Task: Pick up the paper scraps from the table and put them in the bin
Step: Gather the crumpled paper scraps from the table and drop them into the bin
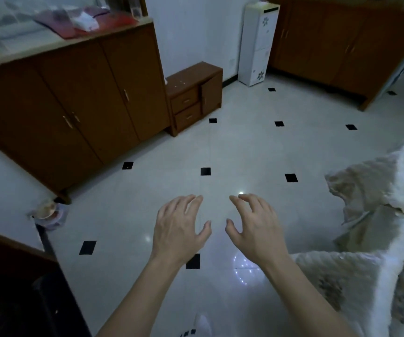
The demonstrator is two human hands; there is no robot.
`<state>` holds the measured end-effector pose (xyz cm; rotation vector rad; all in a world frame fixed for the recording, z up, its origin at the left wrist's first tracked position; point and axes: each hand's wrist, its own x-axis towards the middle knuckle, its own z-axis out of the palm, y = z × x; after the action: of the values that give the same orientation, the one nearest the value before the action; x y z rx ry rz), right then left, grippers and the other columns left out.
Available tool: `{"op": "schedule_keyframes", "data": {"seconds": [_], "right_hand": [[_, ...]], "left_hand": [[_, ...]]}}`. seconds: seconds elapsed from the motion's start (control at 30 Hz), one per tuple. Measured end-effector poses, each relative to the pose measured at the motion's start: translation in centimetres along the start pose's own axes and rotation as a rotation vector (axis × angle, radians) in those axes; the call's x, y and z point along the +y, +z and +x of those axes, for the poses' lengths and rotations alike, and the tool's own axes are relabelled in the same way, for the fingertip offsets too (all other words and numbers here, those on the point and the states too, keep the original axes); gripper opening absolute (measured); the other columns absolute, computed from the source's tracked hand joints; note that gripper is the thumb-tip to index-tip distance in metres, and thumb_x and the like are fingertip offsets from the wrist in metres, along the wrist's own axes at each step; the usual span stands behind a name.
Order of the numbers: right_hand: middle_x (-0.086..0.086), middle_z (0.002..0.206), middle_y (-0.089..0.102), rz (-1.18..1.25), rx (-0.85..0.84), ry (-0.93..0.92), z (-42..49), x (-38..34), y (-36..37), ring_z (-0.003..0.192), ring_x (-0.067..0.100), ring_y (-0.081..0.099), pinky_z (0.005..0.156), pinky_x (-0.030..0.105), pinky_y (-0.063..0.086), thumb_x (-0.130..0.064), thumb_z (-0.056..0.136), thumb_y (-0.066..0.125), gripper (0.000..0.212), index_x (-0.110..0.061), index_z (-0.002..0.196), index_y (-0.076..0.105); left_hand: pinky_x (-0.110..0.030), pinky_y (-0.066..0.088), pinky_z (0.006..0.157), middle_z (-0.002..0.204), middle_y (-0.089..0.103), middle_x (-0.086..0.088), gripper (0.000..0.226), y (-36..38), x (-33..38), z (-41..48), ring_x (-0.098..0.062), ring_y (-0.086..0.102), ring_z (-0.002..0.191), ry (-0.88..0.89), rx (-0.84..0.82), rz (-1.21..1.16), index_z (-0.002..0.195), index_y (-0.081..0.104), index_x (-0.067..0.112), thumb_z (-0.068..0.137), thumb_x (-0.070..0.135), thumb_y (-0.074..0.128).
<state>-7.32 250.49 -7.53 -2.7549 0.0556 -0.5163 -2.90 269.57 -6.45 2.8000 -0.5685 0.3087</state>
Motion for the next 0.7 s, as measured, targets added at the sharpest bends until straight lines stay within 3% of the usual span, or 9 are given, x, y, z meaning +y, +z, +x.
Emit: {"op": "schedule_keyframes", "data": {"seconds": [0.37, 0.7], "right_hand": [[0.006, 0.118, 0.066, -0.034, 0.024, 0.135, 10.8, 6.1, 3.6, 0.115, 0.028, 0.059, 0.094, 0.043, 0.050, -0.037, 0.082, 0.056, 0.049, -0.016, 0.125, 0.062], [0.007, 0.118, 0.066, -0.051, 0.081, 0.251, 23.9, 19.4, 4.5, 0.113, 0.029, 0.060, 0.093, 0.044, 0.052, -0.034, 0.080, 0.061, 0.048, -0.016, 0.124, 0.063]], "left_hand": [[-0.038, 0.045, 0.096, 0.126, 0.063, 0.003, 0.057, 4.0, -0.6, 15.6, -0.018, 0.057, 0.116, 0.120, -0.037, -0.040, 0.132, 0.057, 0.022, 0.084, 0.052, 0.049], [-0.036, 0.044, 0.096, 0.127, 0.062, 0.006, 0.057, 11.0, 5.8, 34.2, -0.017, 0.055, 0.117, 0.223, -0.067, -0.046, 0.132, 0.055, 0.025, 0.083, 0.052, 0.054]]}}
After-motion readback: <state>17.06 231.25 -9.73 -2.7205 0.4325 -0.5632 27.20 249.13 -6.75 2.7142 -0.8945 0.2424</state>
